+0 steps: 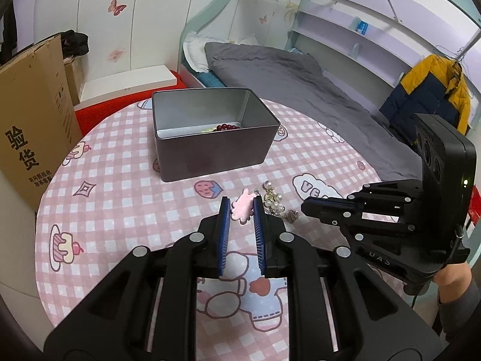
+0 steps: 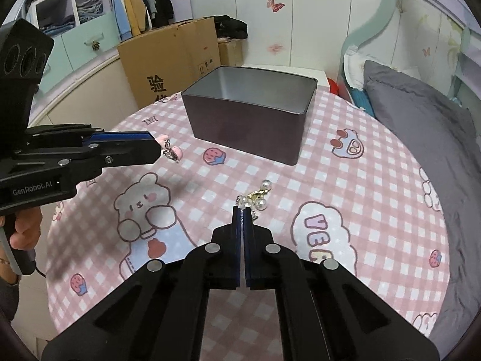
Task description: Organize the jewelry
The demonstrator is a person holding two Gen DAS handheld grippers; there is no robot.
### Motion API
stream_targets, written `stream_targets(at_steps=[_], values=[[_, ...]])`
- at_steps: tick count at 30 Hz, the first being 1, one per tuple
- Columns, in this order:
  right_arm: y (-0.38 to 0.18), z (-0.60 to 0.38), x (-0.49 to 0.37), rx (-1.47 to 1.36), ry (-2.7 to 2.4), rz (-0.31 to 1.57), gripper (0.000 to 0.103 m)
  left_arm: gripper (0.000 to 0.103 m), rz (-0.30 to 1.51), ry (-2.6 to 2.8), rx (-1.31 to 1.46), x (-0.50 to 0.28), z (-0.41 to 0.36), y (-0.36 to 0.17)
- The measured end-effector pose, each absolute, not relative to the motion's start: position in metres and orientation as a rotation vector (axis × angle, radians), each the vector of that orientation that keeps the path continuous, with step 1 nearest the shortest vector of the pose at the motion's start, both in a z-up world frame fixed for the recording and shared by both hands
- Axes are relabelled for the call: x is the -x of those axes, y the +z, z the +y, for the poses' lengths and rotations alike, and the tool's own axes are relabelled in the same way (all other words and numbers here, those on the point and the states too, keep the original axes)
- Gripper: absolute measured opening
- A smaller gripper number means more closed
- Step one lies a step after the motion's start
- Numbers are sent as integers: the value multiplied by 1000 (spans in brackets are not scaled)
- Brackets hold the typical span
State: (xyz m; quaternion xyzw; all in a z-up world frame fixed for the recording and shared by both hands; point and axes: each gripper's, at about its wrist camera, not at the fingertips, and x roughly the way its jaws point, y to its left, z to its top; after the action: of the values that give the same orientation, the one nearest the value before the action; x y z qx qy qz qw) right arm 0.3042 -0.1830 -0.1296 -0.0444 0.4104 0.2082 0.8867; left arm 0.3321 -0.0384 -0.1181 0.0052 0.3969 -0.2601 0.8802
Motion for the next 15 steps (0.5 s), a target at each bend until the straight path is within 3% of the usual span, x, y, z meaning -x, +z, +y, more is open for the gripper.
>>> stream_targets(at_steps=[4, 6, 7, 8, 13, 15], values=[[-126, -185, -304, 82, 433, 849, 1, 16, 835, -545, -8, -333, -37, -118], [-133, -183, -311, 84, 436, 910, 12, 16, 840, -549, -10, -333, -38, -119], [-138, -182, -313, 94, 421, 915, 30, 16, 842, -550, -12, -333, -39, -120], [-142, -181, -313, 108, 412, 913, 41, 16, 843, -551, -14, -332, -39, -120], [-159, -176, -322, 143, 391, 922, 41, 16, 859, -558, -27, -332, -42, -127], [-162, -169, -322, 199, 390, 901, 36, 16, 864, -560, -30, -333, -43, -129]])
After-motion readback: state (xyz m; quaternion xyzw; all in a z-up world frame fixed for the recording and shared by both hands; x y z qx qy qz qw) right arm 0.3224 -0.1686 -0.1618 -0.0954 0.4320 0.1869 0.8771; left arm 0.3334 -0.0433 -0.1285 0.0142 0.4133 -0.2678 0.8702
